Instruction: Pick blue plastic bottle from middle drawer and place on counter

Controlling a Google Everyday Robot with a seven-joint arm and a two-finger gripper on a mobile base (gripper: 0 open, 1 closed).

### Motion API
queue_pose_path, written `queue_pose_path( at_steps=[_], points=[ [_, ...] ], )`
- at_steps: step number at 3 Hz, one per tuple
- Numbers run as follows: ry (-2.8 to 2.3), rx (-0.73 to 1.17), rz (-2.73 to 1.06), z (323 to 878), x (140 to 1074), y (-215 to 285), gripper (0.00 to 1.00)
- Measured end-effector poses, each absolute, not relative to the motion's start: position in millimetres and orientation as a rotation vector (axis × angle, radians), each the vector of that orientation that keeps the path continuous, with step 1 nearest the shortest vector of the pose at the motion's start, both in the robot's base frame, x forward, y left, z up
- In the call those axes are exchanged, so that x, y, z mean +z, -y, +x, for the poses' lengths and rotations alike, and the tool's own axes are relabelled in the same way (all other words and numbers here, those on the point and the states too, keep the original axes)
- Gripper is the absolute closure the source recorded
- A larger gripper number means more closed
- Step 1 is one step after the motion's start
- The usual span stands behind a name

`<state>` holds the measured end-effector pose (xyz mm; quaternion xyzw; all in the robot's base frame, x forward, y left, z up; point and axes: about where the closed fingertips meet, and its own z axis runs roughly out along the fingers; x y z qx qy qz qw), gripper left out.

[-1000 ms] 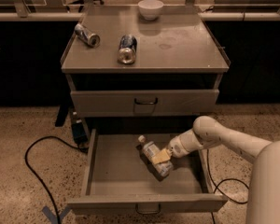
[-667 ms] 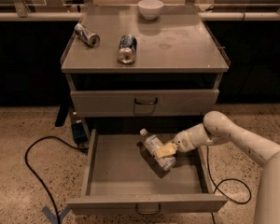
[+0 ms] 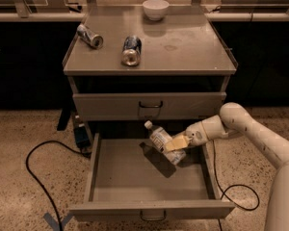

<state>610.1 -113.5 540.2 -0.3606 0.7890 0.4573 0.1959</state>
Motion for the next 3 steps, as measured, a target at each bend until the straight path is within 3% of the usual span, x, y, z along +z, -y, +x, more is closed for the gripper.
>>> queue_pose_path(
  at_steps=[3],
  points=[
    [-2.167, 1.291, -1.037, 569.2, 606.1, 124.1, 1.00]
  ],
)
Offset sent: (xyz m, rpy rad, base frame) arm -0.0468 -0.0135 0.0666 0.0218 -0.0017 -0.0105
